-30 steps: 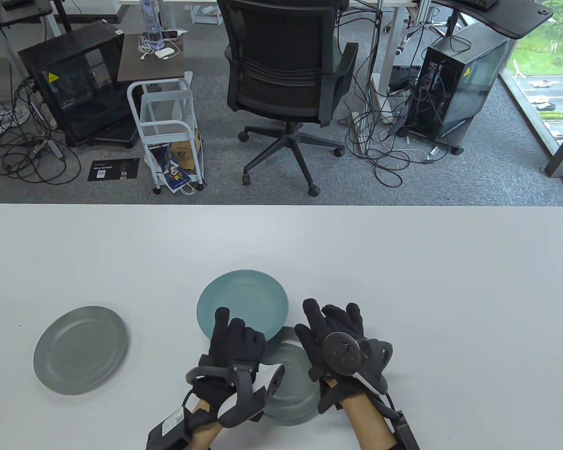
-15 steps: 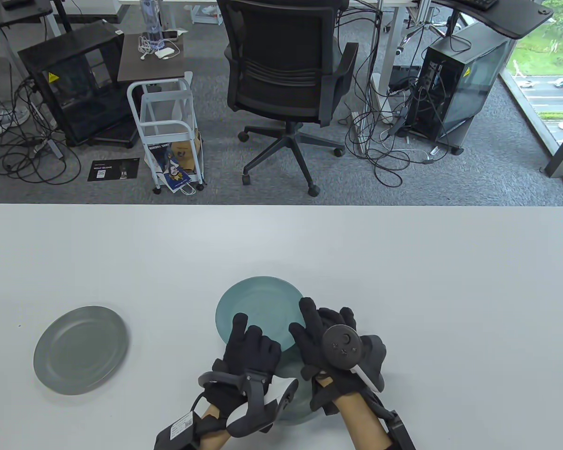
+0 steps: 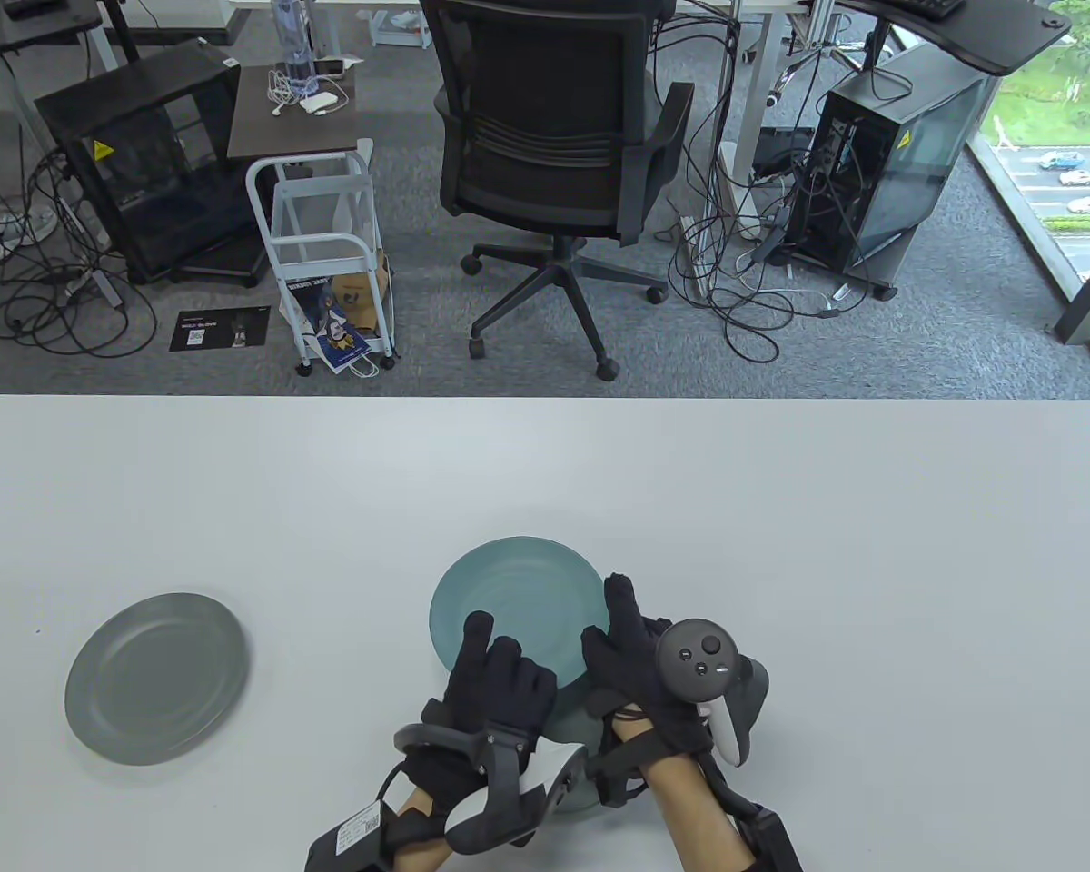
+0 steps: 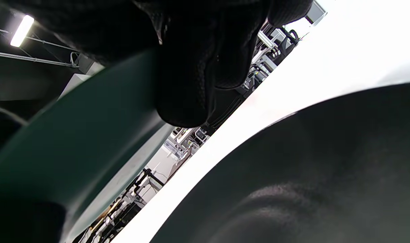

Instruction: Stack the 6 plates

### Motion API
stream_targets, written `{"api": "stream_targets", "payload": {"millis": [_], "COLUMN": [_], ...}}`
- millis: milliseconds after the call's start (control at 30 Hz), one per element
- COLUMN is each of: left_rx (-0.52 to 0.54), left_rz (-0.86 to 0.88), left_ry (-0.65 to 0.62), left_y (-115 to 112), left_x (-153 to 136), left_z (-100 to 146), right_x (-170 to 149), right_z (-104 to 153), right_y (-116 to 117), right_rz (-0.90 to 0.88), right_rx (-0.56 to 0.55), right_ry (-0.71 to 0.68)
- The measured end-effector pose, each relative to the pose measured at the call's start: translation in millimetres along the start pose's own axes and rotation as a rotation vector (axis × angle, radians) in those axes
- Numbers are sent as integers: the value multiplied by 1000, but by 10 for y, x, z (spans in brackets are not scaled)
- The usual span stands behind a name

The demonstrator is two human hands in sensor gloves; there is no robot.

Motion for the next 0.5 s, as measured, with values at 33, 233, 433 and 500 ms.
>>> {"api": "stream_targets", "payload": {"millis": [33, 233, 433, 500], "left_rx": [-26, -113, -149, -153], "left_rz": [19, 217, 442, 480], "left_ry": [-4, -4, 112, 209], "left_y": [-11, -55, -56, -99], "left_x": [-9, -210, -685, -926], "left_z": [-12, -40, -26, 6], "right_x": [-1, -102, -177, -219], "right_z": [-4, -11, 8, 15], "right_y": [-8, -74, -177, -199], "right_rz": [9, 9, -10, -18], "right_rx": [1, 21, 23, 41], "right_ry": [-1, 29, 49, 51]}}
Point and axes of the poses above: the tracker on the back of each hand, its own x axis roughly to the thumb side, its own z axis roughly from the fingertips to the wrist, y = z × x, the point moved 2 cm from there along -z, roughly from the wrist to the fingertips, and after that the axes turned 13 degrees about -y, right-handed, at the moved point
